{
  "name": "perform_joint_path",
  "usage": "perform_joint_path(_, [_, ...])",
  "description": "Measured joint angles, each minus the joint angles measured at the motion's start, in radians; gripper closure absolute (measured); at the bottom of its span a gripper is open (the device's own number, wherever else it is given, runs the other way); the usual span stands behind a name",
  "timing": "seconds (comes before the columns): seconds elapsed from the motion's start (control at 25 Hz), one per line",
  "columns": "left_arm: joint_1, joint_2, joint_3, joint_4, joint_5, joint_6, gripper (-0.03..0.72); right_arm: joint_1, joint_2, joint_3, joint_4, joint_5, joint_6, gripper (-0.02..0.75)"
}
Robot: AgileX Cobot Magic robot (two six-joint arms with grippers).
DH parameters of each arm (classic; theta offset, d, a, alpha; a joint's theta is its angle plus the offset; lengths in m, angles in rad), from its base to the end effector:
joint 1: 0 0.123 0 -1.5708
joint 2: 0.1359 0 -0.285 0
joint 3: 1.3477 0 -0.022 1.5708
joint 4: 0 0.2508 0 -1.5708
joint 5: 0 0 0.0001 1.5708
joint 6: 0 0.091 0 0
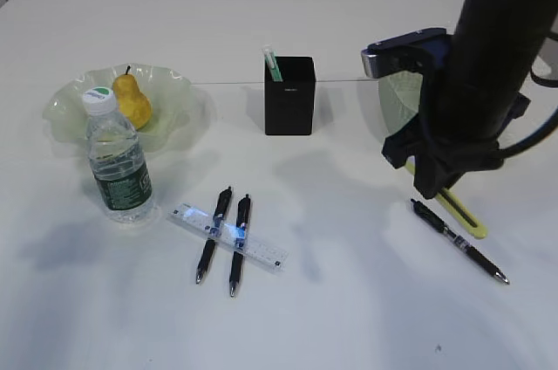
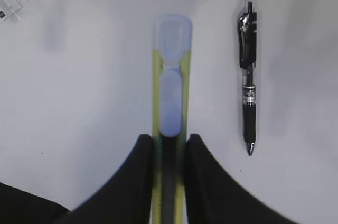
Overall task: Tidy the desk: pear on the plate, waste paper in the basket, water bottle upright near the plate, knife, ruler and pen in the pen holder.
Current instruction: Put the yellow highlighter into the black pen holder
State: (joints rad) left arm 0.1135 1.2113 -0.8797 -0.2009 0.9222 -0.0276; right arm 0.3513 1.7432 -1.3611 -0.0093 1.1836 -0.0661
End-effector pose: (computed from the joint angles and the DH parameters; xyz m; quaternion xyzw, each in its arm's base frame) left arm 0.2217 0.0107 0.2793 -0.1119 0.9692 -0.0818 0.2034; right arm 0.3206 0.1167 0.2521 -0.2085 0.9769 0.0022 0.0463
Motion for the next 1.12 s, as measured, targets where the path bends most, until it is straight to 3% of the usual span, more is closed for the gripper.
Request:
perform_joint_path(0.56, [0.000,0.000,0.000,0.000,0.012,0.000,0.221,0.000,-0.048,0.074,0.009,-0.498,-0.009,0.632])
perform_joint_path(1.12, [0.000,0.000,0.000,0.000,0.038,0.000,0.221,0.000,0.037,0.076,0.009,-1.133,-0.010,0.632])
